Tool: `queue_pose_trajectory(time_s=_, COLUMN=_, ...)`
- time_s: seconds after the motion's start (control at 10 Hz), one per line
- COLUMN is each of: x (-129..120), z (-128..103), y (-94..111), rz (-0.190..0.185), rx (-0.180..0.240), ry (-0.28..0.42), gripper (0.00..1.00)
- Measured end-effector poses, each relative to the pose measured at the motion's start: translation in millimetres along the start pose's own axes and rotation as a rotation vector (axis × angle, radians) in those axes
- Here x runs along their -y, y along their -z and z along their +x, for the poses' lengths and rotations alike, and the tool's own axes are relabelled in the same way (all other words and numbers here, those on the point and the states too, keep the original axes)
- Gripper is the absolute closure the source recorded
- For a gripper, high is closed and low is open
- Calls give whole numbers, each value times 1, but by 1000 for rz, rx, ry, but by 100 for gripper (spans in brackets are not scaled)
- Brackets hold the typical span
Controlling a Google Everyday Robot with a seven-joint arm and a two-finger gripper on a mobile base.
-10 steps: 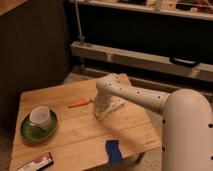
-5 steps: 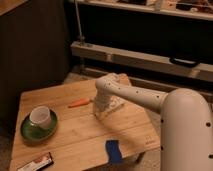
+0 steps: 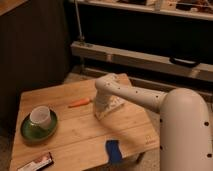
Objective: Stand the bottle upright
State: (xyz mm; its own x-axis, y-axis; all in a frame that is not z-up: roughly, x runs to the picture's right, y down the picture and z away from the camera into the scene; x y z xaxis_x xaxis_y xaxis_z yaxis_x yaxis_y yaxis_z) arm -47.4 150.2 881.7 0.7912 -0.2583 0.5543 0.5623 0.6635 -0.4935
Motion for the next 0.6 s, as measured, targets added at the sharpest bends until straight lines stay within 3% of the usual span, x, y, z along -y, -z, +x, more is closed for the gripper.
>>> queue_pose_trajectory(time_s=0.6, x=-1, z=2, y=2, rz=2, rx=2, ry=-1, gripper=70)
